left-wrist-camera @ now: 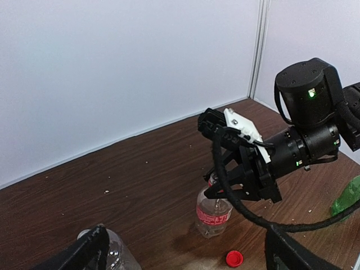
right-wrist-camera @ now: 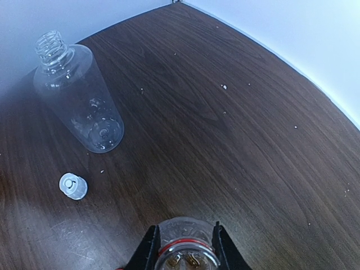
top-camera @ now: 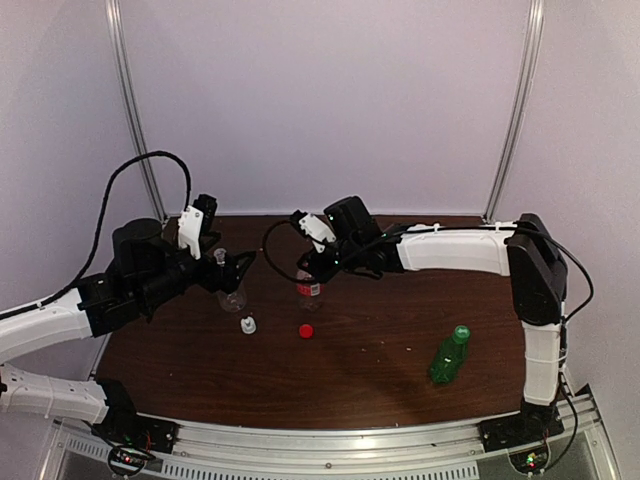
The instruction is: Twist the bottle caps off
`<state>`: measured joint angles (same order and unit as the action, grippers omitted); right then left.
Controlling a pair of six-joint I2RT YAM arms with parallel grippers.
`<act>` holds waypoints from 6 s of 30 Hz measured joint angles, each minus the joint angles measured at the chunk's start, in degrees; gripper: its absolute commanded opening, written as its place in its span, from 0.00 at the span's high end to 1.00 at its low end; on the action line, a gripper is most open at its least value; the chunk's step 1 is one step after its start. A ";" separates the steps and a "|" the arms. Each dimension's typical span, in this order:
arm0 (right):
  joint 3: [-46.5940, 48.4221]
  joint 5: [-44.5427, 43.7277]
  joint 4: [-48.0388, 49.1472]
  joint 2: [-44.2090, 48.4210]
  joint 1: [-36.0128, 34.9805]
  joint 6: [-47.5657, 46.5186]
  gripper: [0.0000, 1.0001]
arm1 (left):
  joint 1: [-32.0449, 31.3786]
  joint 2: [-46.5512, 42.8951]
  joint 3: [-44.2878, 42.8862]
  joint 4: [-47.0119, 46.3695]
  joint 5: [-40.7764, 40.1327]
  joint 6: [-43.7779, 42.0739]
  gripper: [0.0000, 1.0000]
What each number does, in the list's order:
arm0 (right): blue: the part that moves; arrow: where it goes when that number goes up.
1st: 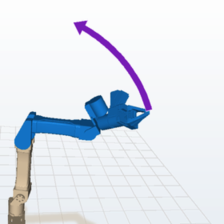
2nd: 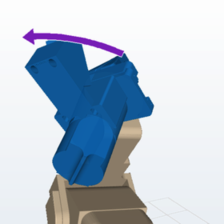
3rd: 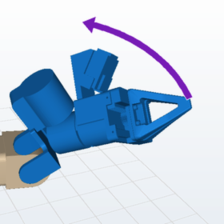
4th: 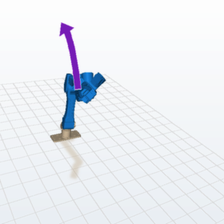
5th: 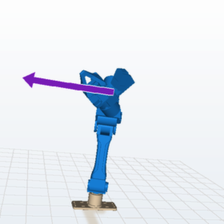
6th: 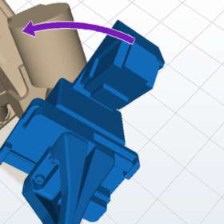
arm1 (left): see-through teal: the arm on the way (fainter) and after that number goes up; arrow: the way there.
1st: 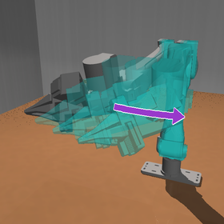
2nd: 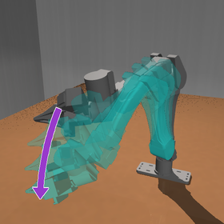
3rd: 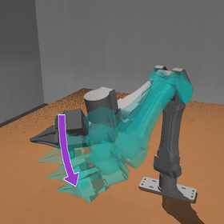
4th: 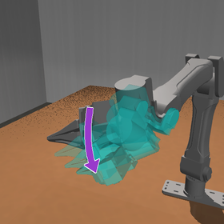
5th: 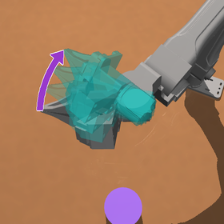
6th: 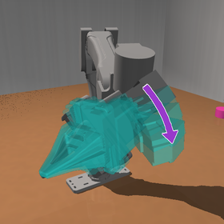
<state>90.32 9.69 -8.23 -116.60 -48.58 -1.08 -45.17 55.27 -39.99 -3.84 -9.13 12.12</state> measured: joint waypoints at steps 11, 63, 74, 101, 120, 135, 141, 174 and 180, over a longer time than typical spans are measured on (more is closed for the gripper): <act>-1.60 -0.09 1.40 0.00 -0.31 0.22 0.44 | 0.00 0.00 0.00 0.20 -0.17 -0.02 0.02; -34.07 -14.75 -49.66 56.37 -3.58 32.52 0.26 | 0.00 4.85 -1.92 2.40 2.10 0.00 0.02; -36.83 -14.14 -52.28 56.43 -4.04 34.42 0.47 | 0.00 4.83 -1.92 2.40 1.92 0.04 0.02; -12.87 -4.28 -43.12 44.13 -6.05 20.46 1.00 | -0.09 5.44 -1.90 -5.31 25.38 -1.57 0.02; 12.98 22.75 -37.20 21.35 -6.05 8.13 1.00 | -3.56 11.47 -1.92 -6.99 38.64 -7.78 0.15; 12.22 26.82 -34.56 19.78 -5.38 8.24 0.50 | -3.96 14.16 -2.78 -5.53 39.54 -8.52 0.62; 2.05 23.67 -23.56 25.05 -4.96 13.31 0.30 | -3.98 14.93 -2.21 -11.80 39.32 -4.37 0.64; -5.46 17.42 -2.12 29.14 -5.18 18.01 0.57 | -3.98 18.56 0.33 -26.23 38.71 6.91 0.67; -6.01 18.38 -0.44 29.09 -5.44 18.45 0.57 | -3.98 18.56 0.33 -26.23 38.69 6.91 0.68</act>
<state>84.31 28.08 -8.67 -87.50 -54.02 17.37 -49.15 73.82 -39.66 -30.06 29.56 19.03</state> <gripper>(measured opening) 0.430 0.528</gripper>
